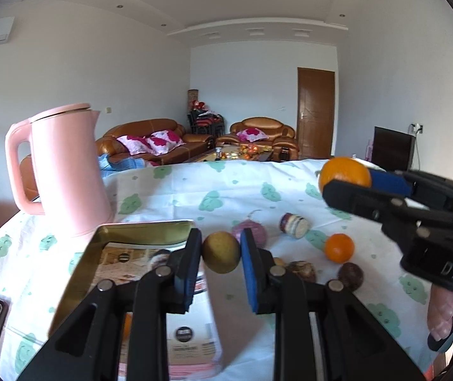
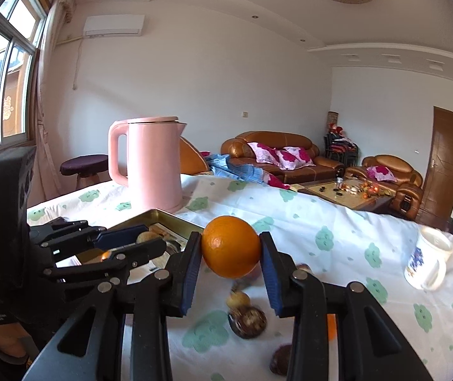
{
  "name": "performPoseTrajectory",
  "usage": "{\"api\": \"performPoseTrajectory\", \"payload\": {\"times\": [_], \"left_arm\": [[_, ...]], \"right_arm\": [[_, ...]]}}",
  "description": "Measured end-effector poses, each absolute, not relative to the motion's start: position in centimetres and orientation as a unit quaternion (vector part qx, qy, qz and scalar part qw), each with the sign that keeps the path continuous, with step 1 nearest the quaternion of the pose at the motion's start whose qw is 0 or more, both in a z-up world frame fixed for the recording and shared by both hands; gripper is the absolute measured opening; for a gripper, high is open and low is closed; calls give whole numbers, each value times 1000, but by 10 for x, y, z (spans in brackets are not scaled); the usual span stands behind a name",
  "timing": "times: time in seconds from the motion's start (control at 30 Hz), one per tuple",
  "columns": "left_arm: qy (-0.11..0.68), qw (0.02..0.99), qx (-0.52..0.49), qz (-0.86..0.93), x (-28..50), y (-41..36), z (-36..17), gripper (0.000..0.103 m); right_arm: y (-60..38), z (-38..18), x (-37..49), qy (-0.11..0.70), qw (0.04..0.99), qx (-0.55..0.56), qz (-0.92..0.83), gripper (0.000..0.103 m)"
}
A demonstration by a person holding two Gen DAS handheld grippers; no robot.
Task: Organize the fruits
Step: 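Carry the yellow fruit and the orange over the open tin with both grippers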
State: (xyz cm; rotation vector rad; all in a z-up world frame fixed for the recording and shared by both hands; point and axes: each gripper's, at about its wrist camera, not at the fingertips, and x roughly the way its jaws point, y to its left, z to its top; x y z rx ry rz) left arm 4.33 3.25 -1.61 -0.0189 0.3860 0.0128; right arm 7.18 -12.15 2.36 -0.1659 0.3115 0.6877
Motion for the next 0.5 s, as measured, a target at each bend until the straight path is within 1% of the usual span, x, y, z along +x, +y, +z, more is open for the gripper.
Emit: {"api": "performPoseTrajectory", "payload": {"times": [0.5], "left_arm": [[221,973,-25,67,54,101,-17,26]], "right_arm": [[-62,29,91,167,904,-77,386,38]]}}
